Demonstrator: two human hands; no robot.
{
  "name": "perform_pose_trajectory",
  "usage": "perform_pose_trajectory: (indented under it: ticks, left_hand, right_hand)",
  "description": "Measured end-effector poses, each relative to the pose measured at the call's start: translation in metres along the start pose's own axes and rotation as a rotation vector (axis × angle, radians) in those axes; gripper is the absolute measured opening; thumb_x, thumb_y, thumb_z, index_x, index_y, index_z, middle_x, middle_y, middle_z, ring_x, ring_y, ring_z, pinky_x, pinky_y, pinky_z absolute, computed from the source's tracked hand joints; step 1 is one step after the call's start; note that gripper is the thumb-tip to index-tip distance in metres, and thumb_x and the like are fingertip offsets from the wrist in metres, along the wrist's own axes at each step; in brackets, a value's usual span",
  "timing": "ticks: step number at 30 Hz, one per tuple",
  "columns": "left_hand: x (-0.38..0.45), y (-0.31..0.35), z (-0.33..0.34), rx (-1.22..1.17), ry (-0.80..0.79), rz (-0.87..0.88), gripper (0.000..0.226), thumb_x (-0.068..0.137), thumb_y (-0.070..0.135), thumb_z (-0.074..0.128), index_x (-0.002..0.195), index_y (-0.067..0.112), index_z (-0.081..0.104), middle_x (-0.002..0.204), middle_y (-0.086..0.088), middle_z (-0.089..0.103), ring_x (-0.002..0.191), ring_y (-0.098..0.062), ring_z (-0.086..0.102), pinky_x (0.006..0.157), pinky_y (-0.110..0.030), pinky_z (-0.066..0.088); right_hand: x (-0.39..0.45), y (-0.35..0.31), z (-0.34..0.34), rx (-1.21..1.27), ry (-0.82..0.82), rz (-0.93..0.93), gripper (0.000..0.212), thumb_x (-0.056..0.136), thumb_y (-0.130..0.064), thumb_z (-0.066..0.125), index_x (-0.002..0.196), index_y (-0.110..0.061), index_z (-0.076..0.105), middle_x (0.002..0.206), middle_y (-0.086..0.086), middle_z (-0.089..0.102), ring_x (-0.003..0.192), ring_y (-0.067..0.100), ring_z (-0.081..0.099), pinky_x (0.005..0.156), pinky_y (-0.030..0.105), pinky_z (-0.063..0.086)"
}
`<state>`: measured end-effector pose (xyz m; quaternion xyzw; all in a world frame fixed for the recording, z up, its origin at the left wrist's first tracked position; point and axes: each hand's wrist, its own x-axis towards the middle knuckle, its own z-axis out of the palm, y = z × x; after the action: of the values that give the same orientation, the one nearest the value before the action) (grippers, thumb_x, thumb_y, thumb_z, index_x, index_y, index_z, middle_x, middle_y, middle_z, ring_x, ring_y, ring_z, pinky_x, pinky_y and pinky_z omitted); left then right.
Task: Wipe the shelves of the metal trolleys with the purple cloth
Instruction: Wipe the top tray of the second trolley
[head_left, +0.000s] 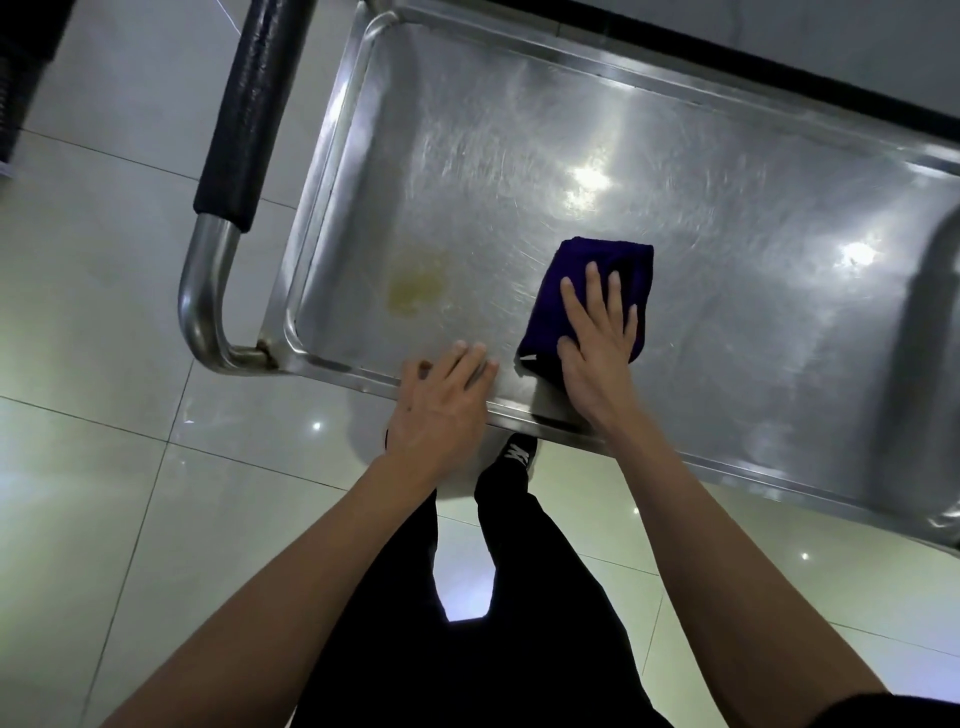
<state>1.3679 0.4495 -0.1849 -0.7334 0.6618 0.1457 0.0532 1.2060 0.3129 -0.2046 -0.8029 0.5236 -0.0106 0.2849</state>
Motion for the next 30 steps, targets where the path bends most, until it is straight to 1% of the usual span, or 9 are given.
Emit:
perform_pose_trajectory:
  ticks: [3, 7, 11, 13, 16, 19, 23, 27, 30]
  left_hand:
    - [-0.003, 0.002, 0.005, 0.018, 0.02, 0.002, 0.049, 0.098, 0.031, 0.05, 0.145, 0.02, 0.044, 0.151, 0.0, 0.041, 0.141, -0.021, 0.034, 0.093, -0.047, 0.04]
    - [-0.007, 0.0, 0.009, 0.0, 0.137, 0.035, 0.048, 0.093, 0.026, 0.06, 0.14, 0.016, 0.054, 0.147, -0.004, 0.049, 0.138, -0.023, 0.044, 0.088, -0.045, 0.044]
    - [-0.01, -0.013, 0.009, -0.006, 0.206, 0.118, 0.038, 0.098, 0.032, 0.047, 0.13, 0.016, 0.06, 0.145, -0.01, 0.05, 0.137, -0.026, 0.045, 0.089, -0.046, 0.041]
    - [-0.012, -0.022, 0.012, -0.026, 0.22, 0.086, 0.035, 0.099, 0.036, 0.047, 0.126, 0.018, 0.062, 0.142, -0.011, 0.053, 0.133, -0.026, 0.049, 0.092, -0.047, 0.04]
    - [-0.013, -0.033, 0.018, -0.038, 0.265, 0.042, 0.028, 0.098, 0.034, 0.052, 0.119, 0.021, 0.067, 0.135, -0.006, 0.058, 0.125, -0.023, 0.055, 0.092, -0.048, 0.04]
    - [-0.015, -0.038, 0.023, -0.045, 0.29, 0.043, 0.026, 0.097, 0.029, 0.058, 0.118, 0.019, 0.068, 0.134, -0.007, 0.06, 0.127, -0.025, 0.056, 0.096, -0.05, 0.043]
    - [-0.021, -0.047, 0.023, -0.062, 0.261, 0.018, 0.03, 0.098, 0.033, 0.057, 0.125, 0.023, 0.065, 0.14, -0.005, 0.056, 0.135, -0.026, 0.05, 0.103, -0.056, 0.037]
    - [-0.035, -0.075, 0.02, -0.108, 0.34, -0.126, 0.03, 0.094, 0.039, 0.064, 0.121, 0.026, 0.069, 0.14, -0.009, 0.056, 0.135, -0.028, 0.048, 0.104, -0.054, 0.036]
    - [-0.042, -0.099, 0.019, -0.075, 0.286, -0.237, 0.042, 0.094, 0.053, 0.058, 0.128, 0.028, 0.065, 0.141, -0.01, 0.054, 0.137, -0.031, 0.043, 0.106, -0.054, 0.031]
  right_hand:
    - [0.01, -0.008, 0.001, 0.021, -0.022, -0.001, 0.067, 0.101, -0.013, 0.045, 0.161, -0.026, 0.018, 0.169, -0.002, -0.004, 0.154, 0.019, -0.016, 0.123, 0.048, -0.011]
    - [0.031, -0.038, 0.007, 0.027, -0.071, -0.017, 0.066, 0.103, -0.016, 0.047, 0.161, -0.028, 0.017, 0.169, -0.004, -0.007, 0.154, 0.018, -0.017, 0.123, 0.05, -0.008]
    - [0.058, -0.072, 0.011, -0.027, -0.137, -0.095, 0.065, 0.103, -0.022, 0.051, 0.16, -0.029, 0.02, 0.169, -0.004, -0.006, 0.154, 0.02, -0.014, 0.124, 0.051, -0.003]
    - [0.067, -0.081, 0.01, -0.039, -0.144, -0.137, 0.064, 0.101, -0.025, 0.055, 0.158, -0.03, 0.026, 0.169, -0.003, -0.001, 0.155, 0.021, -0.01, 0.123, 0.05, 0.001]
    - [0.074, -0.086, 0.012, -0.047, -0.116, -0.182, 0.061, 0.098, -0.031, 0.06, 0.155, -0.033, 0.035, 0.169, -0.004, 0.007, 0.155, 0.021, -0.004, 0.12, 0.045, 0.005]
    - [0.078, -0.091, 0.017, -0.079, -0.092, -0.212, 0.059, 0.096, -0.04, 0.061, 0.152, -0.037, 0.04, 0.168, -0.006, 0.011, 0.155, 0.02, 0.002, 0.117, 0.043, 0.008]
    - [0.086, -0.104, 0.026, -0.102, -0.065, -0.254, 0.059, 0.095, -0.053, 0.057, 0.15, -0.04, 0.042, 0.167, -0.008, 0.016, 0.154, 0.019, 0.007, 0.115, 0.041, 0.012]
    - [0.087, -0.106, 0.03, -0.097, -0.015, -0.27, 0.06, 0.094, -0.06, 0.054, 0.149, -0.04, 0.043, 0.166, -0.01, 0.02, 0.153, 0.017, 0.011, 0.115, 0.041, 0.017]
    - [0.087, -0.11, 0.037, -0.102, 0.006, -0.283, 0.06, 0.095, -0.06, 0.052, 0.15, -0.039, 0.042, 0.166, -0.009, 0.02, 0.153, 0.018, 0.011, 0.115, 0.041, 0.017]
